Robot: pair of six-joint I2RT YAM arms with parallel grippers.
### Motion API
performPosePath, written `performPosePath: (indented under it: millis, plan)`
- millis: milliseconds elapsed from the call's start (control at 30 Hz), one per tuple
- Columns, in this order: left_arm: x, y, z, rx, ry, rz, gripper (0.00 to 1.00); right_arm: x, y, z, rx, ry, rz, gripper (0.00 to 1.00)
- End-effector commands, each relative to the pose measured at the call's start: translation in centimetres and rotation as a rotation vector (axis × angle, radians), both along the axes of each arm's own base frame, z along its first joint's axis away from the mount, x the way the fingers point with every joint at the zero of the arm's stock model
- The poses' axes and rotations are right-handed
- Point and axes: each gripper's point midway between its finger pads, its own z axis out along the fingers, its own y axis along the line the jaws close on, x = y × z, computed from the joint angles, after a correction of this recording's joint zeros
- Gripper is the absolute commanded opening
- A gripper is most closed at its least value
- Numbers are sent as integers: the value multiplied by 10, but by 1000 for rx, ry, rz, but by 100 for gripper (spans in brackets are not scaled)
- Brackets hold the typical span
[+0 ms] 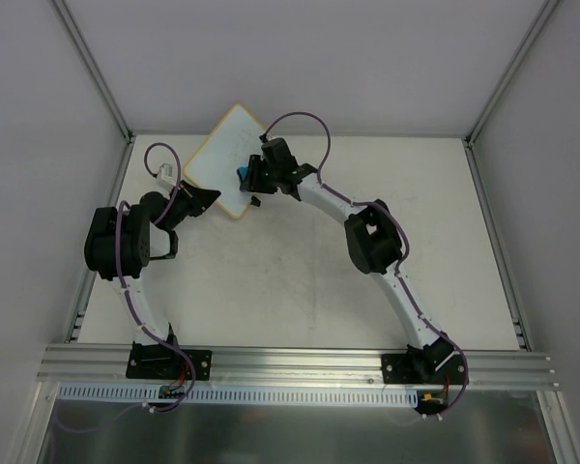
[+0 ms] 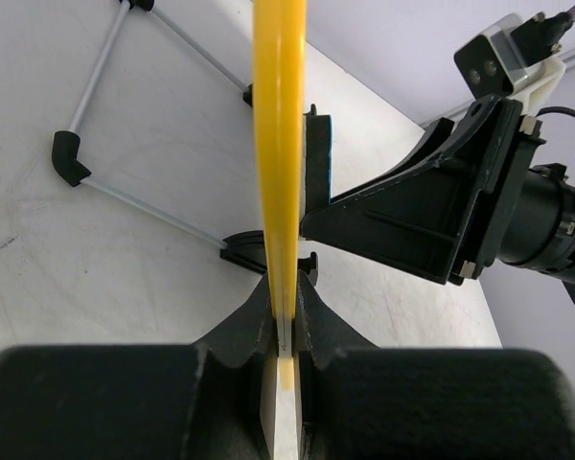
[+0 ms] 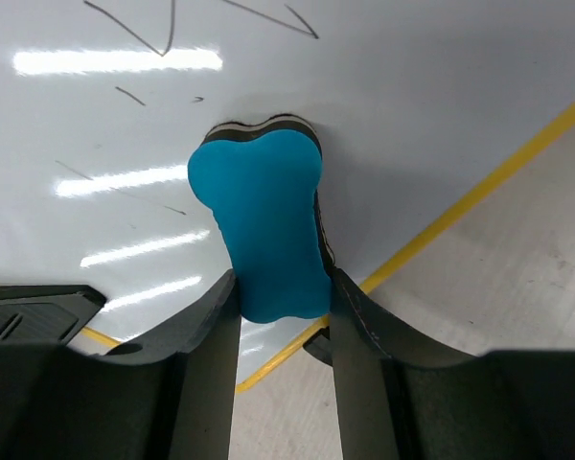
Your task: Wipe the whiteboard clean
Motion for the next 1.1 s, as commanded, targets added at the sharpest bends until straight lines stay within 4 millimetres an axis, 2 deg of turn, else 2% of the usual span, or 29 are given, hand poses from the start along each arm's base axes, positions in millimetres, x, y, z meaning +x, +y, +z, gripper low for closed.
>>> performPosePath:
  millis: [0, 100, 200, 500, 667, 800, 1067]
  plan:
    - [-11, -16, 82, 50, -396, -77, 0, -3, -20, -6, -79, 22, -38, 0]
    - [-11, -18, 82, 47, -394, -82, 0, -5, -15, -6, -65, 25, -14, 0]
    - [-11, -20, 80, 46, -391, -86, 0, -12, 1, 4, -51, 0, 22, 0]
    - [-11, -24, 78, 48, -390, -97, 0, -35, 42, 45, 8, -81, 108, 0]
    - [-14, -27, 79, 49, -393, -104, 0, -45, 57, 50, 43, -85, 148, 0]
    - [-15, -27, 80, 47, -392, -103, 0, -44, 60, 46, 55, -76, 153, 0]
    - [-18, -28, 81, 48, -393, -109, 0, -22, 32, 17, 53, 17, 81, 0]
